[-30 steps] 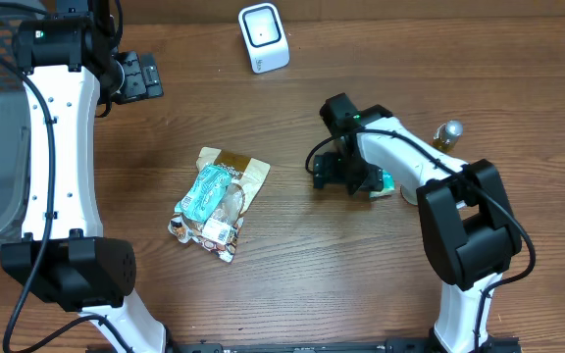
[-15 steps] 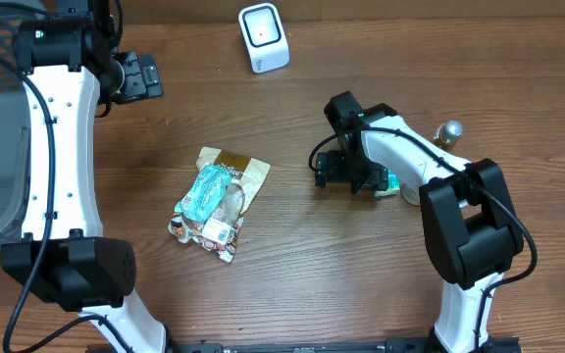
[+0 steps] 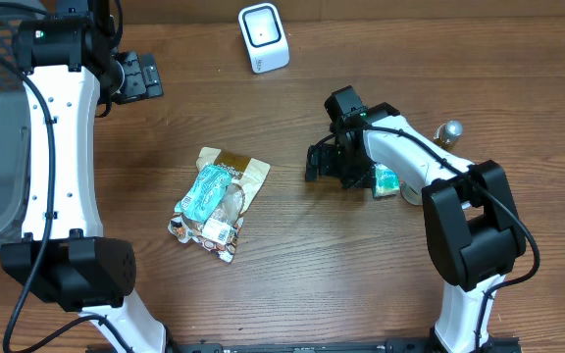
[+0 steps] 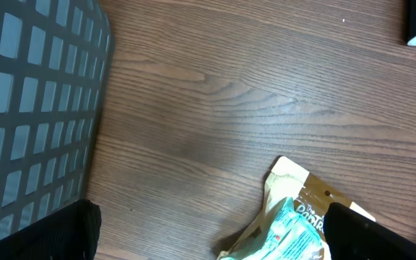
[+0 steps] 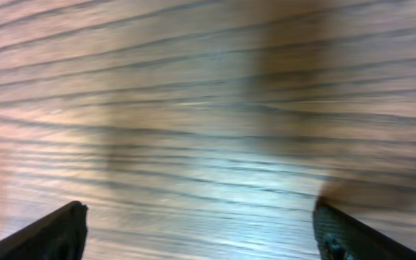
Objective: Scan the item barcode
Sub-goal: 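Open the right gripper and move it over the snack bag pile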
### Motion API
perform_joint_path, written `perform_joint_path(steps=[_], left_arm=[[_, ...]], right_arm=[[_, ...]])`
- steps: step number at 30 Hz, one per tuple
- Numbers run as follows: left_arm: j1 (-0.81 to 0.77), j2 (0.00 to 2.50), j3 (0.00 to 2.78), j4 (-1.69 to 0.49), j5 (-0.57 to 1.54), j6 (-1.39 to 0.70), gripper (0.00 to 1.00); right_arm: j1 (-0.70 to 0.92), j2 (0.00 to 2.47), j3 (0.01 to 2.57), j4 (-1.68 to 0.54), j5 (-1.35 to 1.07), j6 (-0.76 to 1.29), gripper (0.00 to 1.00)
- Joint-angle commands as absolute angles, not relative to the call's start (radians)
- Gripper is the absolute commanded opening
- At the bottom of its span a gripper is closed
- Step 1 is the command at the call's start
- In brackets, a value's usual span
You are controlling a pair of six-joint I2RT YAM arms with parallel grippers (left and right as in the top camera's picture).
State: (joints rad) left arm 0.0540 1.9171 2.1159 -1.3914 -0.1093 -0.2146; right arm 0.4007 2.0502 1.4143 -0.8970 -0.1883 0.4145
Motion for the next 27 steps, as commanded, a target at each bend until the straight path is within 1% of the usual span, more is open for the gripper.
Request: perform_joint_path(steps=[1,5,6,7,8,10,16,19,27], left_arm=[[0.051,1.902,2.128,-1.390,-0.111,-0.225,1.00],[0.051,1.902,2.128,-1.390,-0.111,-0.225,1.00],[0.051,1.902,2.128,-1.390,-0.111,-0.225,0.99],[0.051,1.902,2.128,-1.390,-0.111,-0.225,0.99],[0.051,1.902,2.128,-1.390,-0.111,-0.225,1.00],[0.051,1.902,2.128,-1.390,-0.111,-0.225,1.00],[0.051,1.902,2.128,-1.390,-0.111,-0.225,1.00],[0.051,1.902,2.128,-1.390,-0.111,-0.225,1.00],[0.051,1.902,2.128,-1.390,-0.111,-0.225,1.00]], right_arm=[[0.405,2.071,1.388,-0.886,-0.311,0.413,0.93],[0.408,2.071,1.388,-0.885,-0.347,0.412,0.89],[0.411,2.071,1.388,-0.882,-0.359,0.412,0.86],[0.416,2.071,1.388,-0.873,-0.374,0.413,0.75],[0.427,2.071,1.388,-0.855,-0.406,0.413,0.67],[0.450,2.071,1.388,-0.820,-0.437,0.413,0.65],[0.553,2.071,1.388,-0.720,-0.439,0.419,0.64],[0.591,2.071,1.388,-0.705,-0.417,0.419,0.64],[0.607,2.071,1.388,-0.705,-0.393,0.419,0.65]])
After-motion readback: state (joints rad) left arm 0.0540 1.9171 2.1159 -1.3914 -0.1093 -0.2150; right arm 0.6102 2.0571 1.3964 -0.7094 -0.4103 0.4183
